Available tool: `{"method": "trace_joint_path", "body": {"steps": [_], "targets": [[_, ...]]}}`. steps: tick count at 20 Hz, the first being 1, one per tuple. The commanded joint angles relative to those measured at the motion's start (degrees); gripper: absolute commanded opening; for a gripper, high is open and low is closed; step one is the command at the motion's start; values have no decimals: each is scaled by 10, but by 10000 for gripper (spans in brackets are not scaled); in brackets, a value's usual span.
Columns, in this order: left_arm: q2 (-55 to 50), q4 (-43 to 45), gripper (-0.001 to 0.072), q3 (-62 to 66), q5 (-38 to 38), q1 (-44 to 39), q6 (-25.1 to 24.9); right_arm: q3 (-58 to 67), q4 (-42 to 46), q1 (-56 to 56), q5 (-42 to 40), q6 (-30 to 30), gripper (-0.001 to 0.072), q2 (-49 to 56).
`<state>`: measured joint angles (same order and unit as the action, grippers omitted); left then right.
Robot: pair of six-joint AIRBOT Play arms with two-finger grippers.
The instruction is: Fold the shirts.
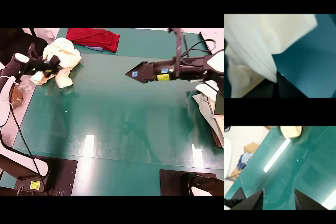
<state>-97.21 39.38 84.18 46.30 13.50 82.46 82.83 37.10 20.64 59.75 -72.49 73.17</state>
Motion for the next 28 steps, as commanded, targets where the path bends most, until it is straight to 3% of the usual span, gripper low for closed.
{"method": "trace_joint_path", "body": {"steps": [1, 4, 8, 10, 12, 13, 19, 20, 21, 22, 25, 28], "targets": [[0, -198, 23, 31, 91, -90, -113, 0, 0, -52, -44, -1, 421, -36], [0, -204, 22, 67, 87, -237, -114, 0, 0, -126, -39, -1, 422, -76], [0, -200, 22, 97, -1, -432, -109, 0, 3, -229, 27, -7, 422, -113], [-5, -145, 22, 97, -19, -508, -82, -7, 4, -270, 69, -11, 422, -127], [-20, -56, 21, 97, -12, -568, -9, -45, 4, -302, 85, -12, 422, -151], [-31, -39, 22, 97, -3, -595, 1, -76, 5, -313, 85, -12, 422, -168], [-103, 7, 25, 97, 81, -681, -4, -298, 6, -330, 61, -12, 422, -254], [-103, 11, 138, 97, 99, -680, -9, -325, 6, -319, 57, -12, 423, -258], [-99, 11, 497, 97, 115, -674, -17, -343, 7, -308, 56, -12, 424, -257], [-95, 11, 549, 97, 128, -663, -17, -355, 12, -295, 49, -12, 424, -254], [-62, 49, 548, 98, 186, -600, 6, -358, 36, -257, 20, -20, 426, -226], [-2, 200, 547, 97, 237, -525, 54, -338, 47, -221, 26, -21, 427, -173]]}}
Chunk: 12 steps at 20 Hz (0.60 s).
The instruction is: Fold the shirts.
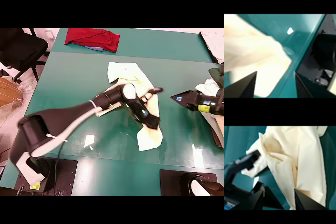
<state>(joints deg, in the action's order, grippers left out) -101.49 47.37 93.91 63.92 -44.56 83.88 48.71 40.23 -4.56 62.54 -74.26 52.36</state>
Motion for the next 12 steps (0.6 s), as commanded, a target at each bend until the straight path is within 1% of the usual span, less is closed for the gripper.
{"method": "trace_joint_path", "body": {"steps": [1, 2, 3, 4, 7, 8, 10, 12], "targets": [[66, 184, 546, 0, 75, 82, 61, 15, 24, 54, 6, -3, 427, 53], [89, 236, 547, 0, 83, 108, 77, 30, 49, 87, 6, -4, 427, 72], [113, 279, 547, 0, 86, 136, 92, 46, 94, 122, 2, -22, 427, 88], [134, 303, 547, 0, 87, 162, 96, 68, 159, 161, 6, -54, 429, 107], [178, 311, 548, 0, 110, 238, 97, 136, 370, 273, 40, -143, 466, 157], [187, 311, 548, 0, 122, 256, 92, 159, 419, 307, 51, -162, 528, 175], [199, 311, 548, -1, 132, 289, 91, 208, 456, 365, 74, -168, 552, 217], [210, 311, 547, -2, 126, 314, 94, 261, 498, 413, 72, -173, 559, 264]]}}
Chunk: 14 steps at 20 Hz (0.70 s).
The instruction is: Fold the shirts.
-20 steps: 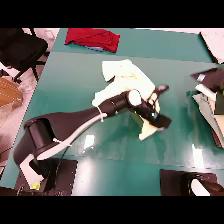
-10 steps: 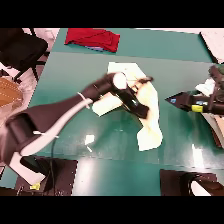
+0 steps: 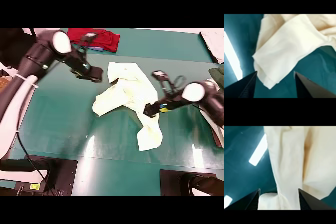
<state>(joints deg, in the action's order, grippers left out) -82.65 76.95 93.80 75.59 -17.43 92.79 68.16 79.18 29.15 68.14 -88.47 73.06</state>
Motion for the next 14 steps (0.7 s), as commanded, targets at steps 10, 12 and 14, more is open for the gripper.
{"method": "trace_joint_path", "body": {"steps": [10, 12, 14], "targets": [[44, 17, 548, -1, 29, 73, -1, 352, 197, 108, 101, -6, 576, 288], [44, 17, 547, -1, 31, 73, 0, 373, 193, 102, 116, -5, 565, 311], [44, 18, 548, -1, 34, 73, 2, 379, 190, 91, 131, -3, 550, 320]]}}
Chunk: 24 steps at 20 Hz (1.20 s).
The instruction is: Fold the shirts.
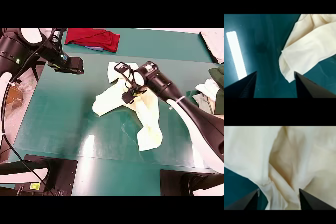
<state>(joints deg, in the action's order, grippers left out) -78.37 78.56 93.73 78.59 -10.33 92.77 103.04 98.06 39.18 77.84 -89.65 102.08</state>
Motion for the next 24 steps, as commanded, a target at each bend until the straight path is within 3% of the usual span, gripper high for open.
{"method": "trace_joint_path", "body": {"steps": [1, 5, 6, 8, 9, 14, 20, 24], "targets": [[1, 2, 548, 0, 5, 2, 2, 30, -21, -15, 45, 18, 550, 30], [1, 1, 547, 0, 1, 1, 3, 30, -60, -24, 61, 37, 544, 31], [1, 0, 548, 0, 2, 2, 3, 30, -65, -24, 61, 44, 438, 31], [0, -6, 547, 0, 2, 1, 3, 30, -91, -25, 59, 64, 135, 31], [0, -8, 548, -4, -5, 1, 3, 30, -100, -25, 57, 74, 19, 31], [0, -48, 548, -127, -38, 1, 2, 30, -45, -38, 47, 39, 19, -20], [0, -286, 548, -330, -176, 1, -57, 30, -6, -70, 21, -54, 19, -147], [0, -349, 547, -363, -231, -1, -74, 29, 52, -56, 31, -94, 19, -209]]}}
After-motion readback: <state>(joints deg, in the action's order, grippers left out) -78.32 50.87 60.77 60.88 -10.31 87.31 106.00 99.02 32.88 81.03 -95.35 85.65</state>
